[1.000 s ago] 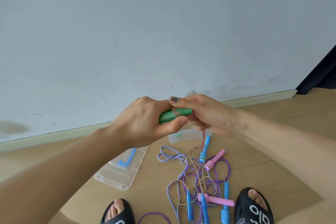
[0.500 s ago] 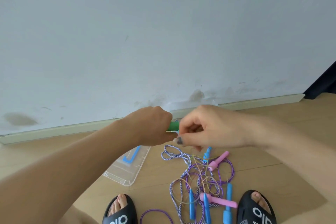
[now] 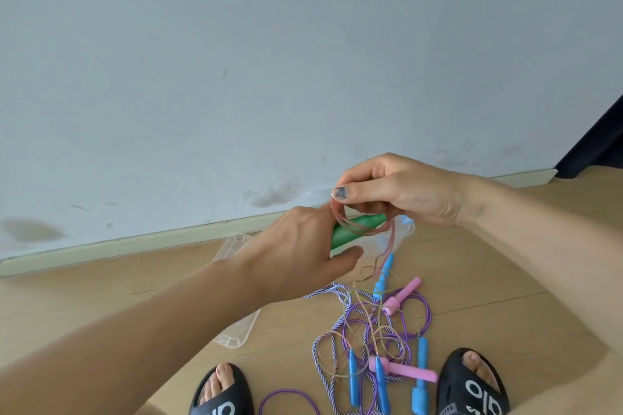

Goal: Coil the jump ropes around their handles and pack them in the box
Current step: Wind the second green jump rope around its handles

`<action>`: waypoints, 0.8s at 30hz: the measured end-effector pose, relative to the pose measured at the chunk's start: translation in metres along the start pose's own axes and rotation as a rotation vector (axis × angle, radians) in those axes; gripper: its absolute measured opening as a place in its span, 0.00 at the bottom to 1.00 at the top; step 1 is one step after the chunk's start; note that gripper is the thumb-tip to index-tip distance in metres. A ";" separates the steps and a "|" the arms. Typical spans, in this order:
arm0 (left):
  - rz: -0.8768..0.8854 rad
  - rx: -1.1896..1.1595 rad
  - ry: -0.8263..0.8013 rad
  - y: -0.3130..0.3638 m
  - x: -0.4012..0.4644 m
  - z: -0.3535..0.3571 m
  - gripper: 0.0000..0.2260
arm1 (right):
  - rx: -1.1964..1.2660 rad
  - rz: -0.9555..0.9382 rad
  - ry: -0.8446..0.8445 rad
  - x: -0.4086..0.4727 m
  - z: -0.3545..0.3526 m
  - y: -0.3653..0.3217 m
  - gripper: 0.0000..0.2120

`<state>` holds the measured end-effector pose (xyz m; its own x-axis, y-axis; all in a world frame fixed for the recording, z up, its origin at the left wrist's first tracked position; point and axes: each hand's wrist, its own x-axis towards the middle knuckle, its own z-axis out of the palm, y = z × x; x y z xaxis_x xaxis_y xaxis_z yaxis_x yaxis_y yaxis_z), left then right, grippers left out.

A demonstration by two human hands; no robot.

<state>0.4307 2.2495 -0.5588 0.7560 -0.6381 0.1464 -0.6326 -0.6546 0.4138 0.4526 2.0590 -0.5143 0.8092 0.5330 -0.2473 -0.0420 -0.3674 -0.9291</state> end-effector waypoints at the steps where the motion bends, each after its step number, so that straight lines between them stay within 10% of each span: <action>1: -0.014 -0.029 0.028 0.000 0.000 -0.001 0.14 | 0.030 -0.001 -0.001 0.000 0.000 0.000 0.10; 15: 0.230 -0.038 0.213 0.011 -0.010 -0.026 0.12 | 0.579 0.174 -0.200 -0.004 0.007 0.027 0.14; 24: -0.063 -0.238 0.299 -0.001 0.003 -0.024 0.09 | 0.599 0.172 0.116 0.005 0.035 0.030 0.14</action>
<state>0.4374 2.2577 -0.5370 0.8302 -0.4300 0.3548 -0.5529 -0.5540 0.6224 0.4348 2.0768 -0.5532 0.8187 0.4054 -0.4067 -0.4707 0.0682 -0.8796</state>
